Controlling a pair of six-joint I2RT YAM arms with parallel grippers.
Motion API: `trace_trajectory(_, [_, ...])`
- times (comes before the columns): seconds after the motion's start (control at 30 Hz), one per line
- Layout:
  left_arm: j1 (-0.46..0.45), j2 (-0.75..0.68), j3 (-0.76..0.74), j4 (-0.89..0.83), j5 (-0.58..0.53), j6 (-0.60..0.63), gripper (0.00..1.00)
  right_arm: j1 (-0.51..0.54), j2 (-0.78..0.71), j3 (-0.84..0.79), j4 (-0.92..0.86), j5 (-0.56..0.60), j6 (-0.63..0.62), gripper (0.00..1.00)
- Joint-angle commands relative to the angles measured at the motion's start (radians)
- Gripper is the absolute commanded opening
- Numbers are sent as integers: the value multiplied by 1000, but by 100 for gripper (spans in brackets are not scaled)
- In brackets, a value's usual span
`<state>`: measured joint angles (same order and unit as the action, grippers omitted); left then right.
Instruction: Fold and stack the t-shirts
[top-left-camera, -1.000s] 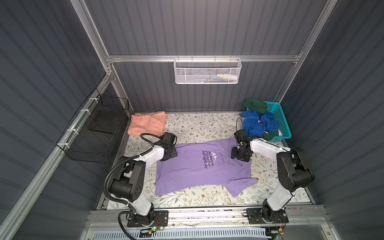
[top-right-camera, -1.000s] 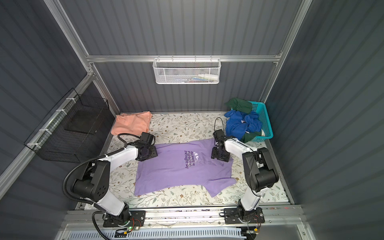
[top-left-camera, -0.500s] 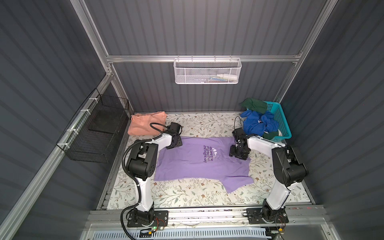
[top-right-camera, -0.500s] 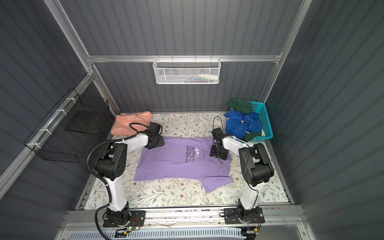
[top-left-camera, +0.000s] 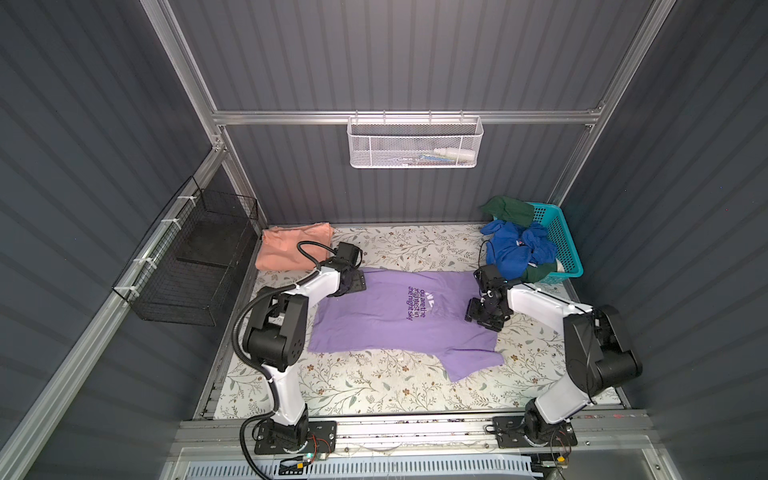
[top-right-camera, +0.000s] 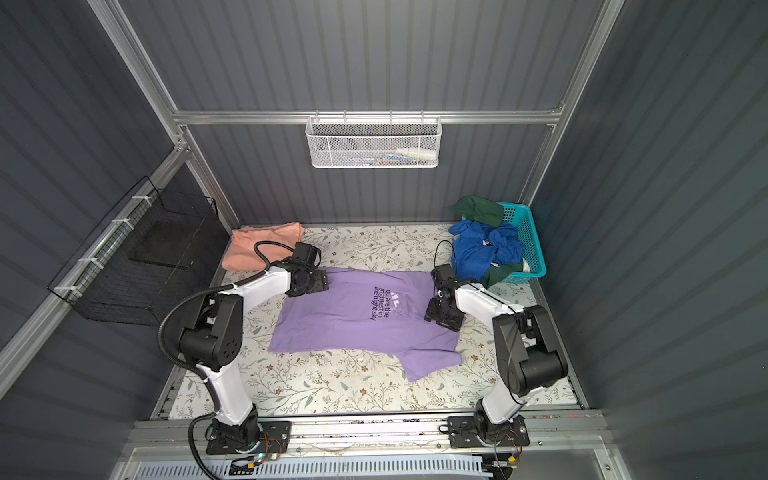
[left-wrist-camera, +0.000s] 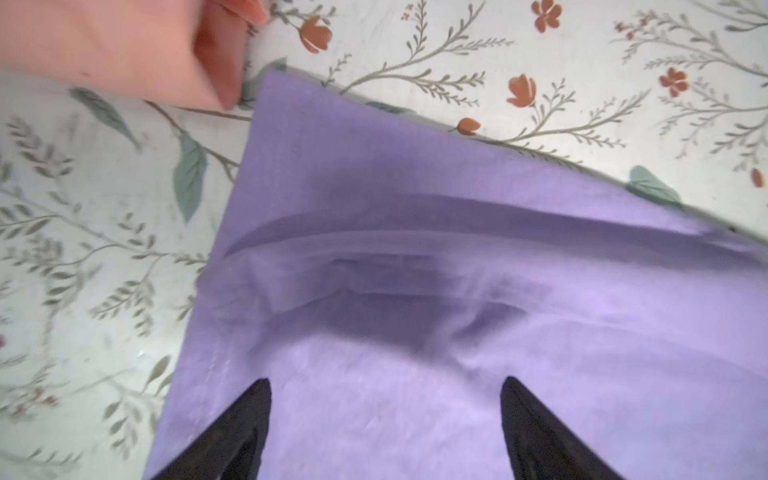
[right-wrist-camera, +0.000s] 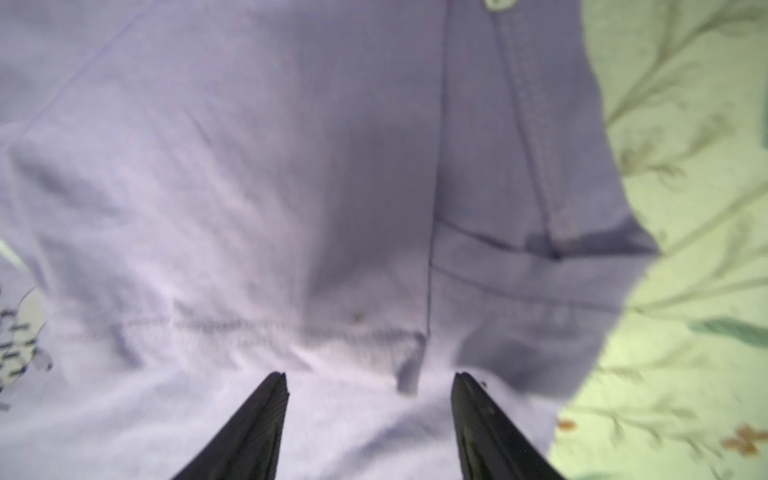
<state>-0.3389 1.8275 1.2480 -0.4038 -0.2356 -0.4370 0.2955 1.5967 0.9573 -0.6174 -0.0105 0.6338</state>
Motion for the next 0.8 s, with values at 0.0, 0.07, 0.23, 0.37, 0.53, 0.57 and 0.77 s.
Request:
trace_trajectory(0.0, [1, -113, -66, -39, -40, 9, 92, 7, -77, -5, -58, 43, 23, 71])
trace_trajectory(0.07, [1, -174, -112, -49, -47, 1, 93, 7, -121, -13, -91, 53, 23, 72])
trace_trajectory(0.23, [2, -317, -250, -89, -53, -38, 94, 7, -270, -98, -155, 78, 43, 73])
trace_trajectory(0.37, [1, -428, -367, -95, -62, -79, 96, 7, -386, -191, -196, 81, 75, 74])
trace_trajectory(0.53, [1, -505, -459, -98, -29, -135, 99, 8, -521, -276, -223, 17, 119, 73])
trace_trajectory(0.57, [1, -513, -473, -94, -15, -144, 99, 8, -537, -288, -227, 14, 123, 73])
trace_trajectory(0.77, [1, -577, -569, -86, -1, -213, 100, 10, -617, -343, -261, 6, 145, 70])
